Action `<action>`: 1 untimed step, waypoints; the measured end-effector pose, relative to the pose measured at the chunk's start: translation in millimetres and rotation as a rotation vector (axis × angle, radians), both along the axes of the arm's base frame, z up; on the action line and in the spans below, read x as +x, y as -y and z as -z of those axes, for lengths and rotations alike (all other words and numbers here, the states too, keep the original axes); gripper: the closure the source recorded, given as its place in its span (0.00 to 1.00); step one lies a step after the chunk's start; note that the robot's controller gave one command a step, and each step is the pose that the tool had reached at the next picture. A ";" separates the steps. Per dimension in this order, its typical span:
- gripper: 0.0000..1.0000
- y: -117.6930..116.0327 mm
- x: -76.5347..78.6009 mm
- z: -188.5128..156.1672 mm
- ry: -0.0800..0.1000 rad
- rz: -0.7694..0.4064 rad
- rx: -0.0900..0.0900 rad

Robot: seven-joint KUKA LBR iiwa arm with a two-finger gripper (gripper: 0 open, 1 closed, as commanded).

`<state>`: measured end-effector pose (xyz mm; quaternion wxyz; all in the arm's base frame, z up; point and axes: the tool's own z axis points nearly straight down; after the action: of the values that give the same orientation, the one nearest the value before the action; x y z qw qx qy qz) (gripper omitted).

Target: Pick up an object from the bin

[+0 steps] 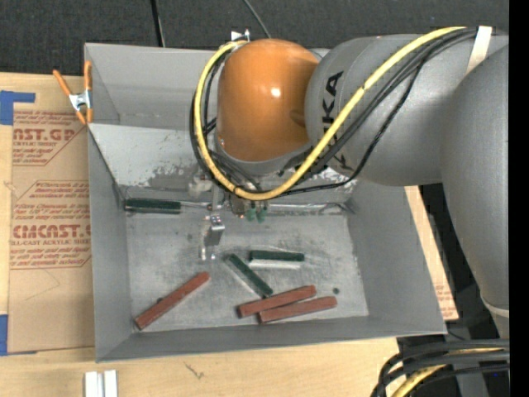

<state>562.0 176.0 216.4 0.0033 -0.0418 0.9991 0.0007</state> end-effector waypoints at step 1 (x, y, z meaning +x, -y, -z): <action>0.00 -5.4 -7.6 64.9 0.000 -0.228 -0.001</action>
Offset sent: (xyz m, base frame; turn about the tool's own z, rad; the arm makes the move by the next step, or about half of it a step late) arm -0.0534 -0.0112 -0.1369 -0.3192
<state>554.4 181.4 151.5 0.0030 -0.1554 0.9878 0.0006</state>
